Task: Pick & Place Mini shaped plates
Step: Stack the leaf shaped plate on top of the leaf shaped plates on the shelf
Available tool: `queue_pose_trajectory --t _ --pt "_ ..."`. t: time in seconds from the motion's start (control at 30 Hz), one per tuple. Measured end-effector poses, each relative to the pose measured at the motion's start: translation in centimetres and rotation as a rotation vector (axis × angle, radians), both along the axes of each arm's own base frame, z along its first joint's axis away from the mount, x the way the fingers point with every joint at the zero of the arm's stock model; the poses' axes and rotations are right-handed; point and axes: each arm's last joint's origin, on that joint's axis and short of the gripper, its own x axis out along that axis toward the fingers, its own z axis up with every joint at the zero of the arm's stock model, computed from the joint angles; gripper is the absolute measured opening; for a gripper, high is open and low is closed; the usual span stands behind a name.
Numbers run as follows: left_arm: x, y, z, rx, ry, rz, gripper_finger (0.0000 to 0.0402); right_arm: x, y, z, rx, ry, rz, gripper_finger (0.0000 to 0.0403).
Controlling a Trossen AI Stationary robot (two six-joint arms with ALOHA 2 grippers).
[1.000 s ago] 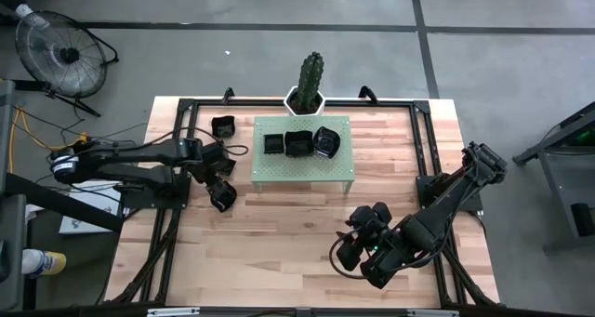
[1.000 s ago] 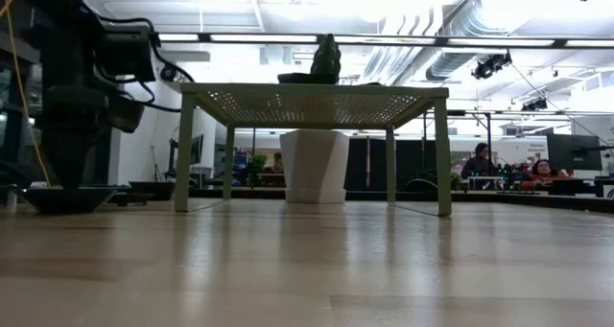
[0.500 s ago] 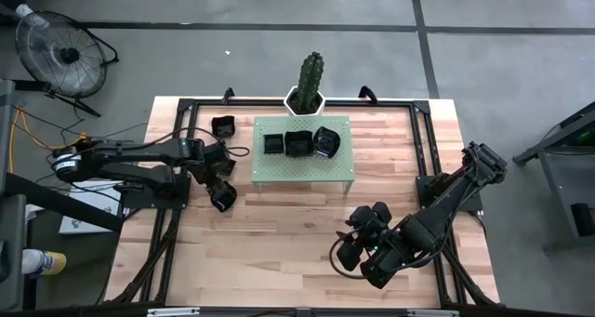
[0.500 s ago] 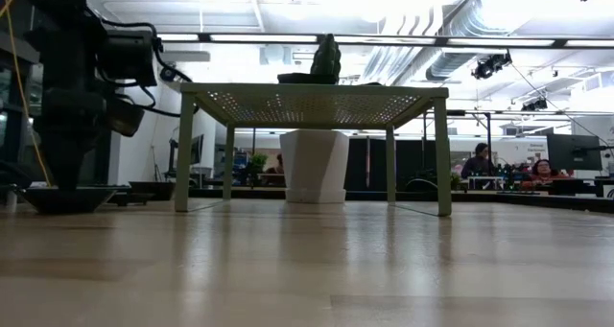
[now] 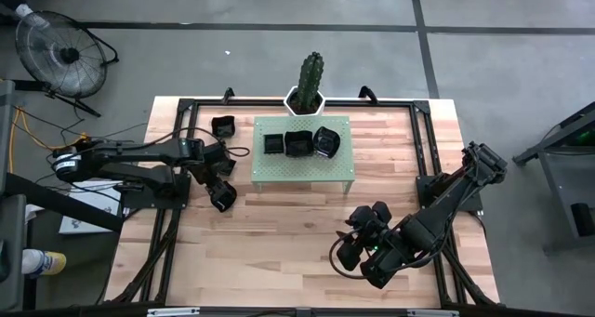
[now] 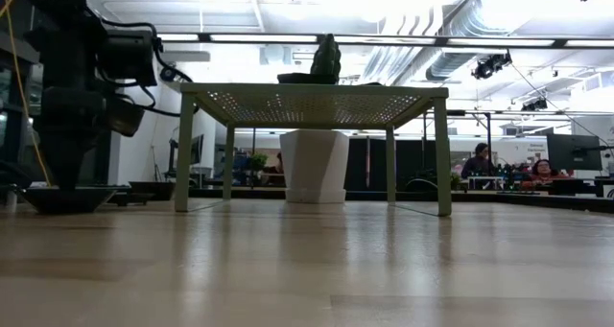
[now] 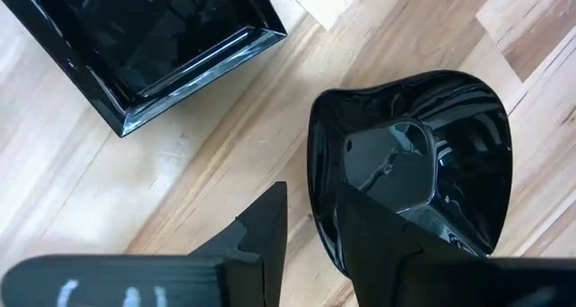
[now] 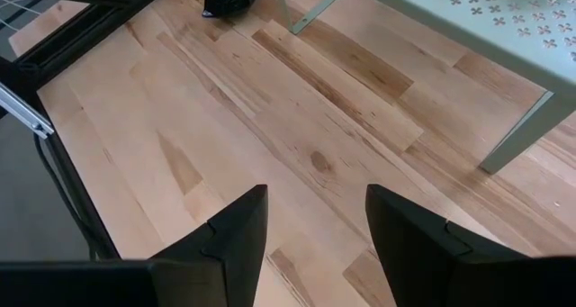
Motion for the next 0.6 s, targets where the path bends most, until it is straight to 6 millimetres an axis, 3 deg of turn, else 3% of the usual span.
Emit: queue_pose_trajectory --t 0.6 --pt "0.19 0.05 0.05 0.005 -0.022 -0.011 0.0094 -0.01 0.00 0.00 -0.004 0.000 0.002 0.0184"
